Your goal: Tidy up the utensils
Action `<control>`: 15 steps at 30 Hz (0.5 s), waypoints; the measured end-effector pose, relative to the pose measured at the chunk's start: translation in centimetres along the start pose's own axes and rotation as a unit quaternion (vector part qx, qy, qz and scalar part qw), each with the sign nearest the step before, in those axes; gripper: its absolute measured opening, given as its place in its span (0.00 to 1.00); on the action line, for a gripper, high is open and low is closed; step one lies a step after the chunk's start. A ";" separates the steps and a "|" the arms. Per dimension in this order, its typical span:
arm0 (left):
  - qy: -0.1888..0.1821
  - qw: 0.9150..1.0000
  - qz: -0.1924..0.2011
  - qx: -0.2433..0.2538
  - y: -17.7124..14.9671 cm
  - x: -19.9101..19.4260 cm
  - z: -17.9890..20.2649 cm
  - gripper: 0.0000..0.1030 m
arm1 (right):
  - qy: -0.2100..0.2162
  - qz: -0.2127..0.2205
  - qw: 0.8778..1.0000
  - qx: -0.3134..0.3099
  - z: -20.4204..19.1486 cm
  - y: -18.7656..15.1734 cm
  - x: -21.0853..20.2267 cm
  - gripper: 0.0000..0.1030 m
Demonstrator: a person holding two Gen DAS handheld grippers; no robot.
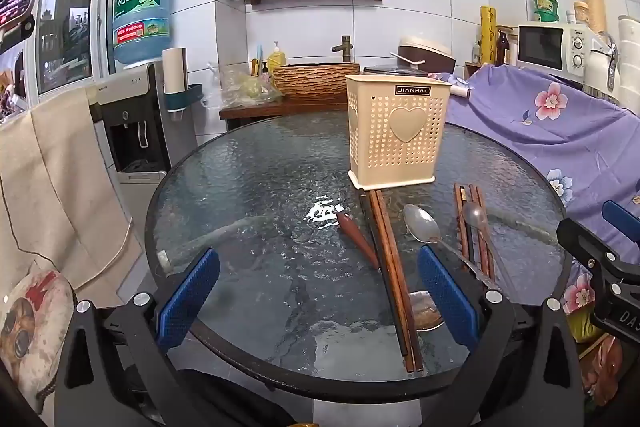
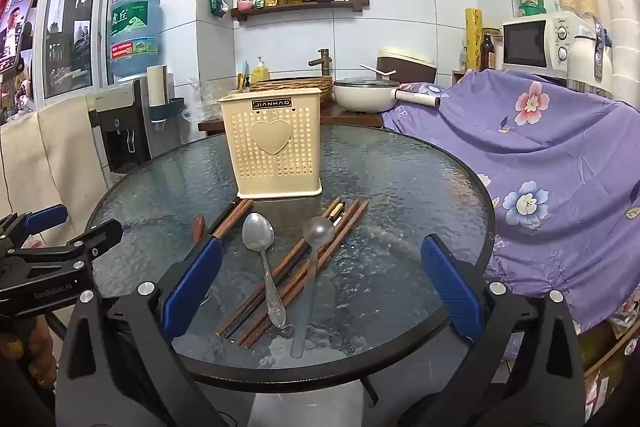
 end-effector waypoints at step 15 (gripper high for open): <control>0.000 1.000 -0.001 -0.004 0.2 -0.1 -0.4 0.94 | 0.000 -0.002 1.000 0.002 0.1 -0.1 0.1 0.95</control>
Point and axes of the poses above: each gripper's, at about its wrist camera, not at the fingertips, and x roughly the way its jaws point, z to its right, y to its top, the point moved 10 cm from there along x, roughly the way its jaws point, and after that the axes turned 14 degrees about -y, right-handed, at the moved point
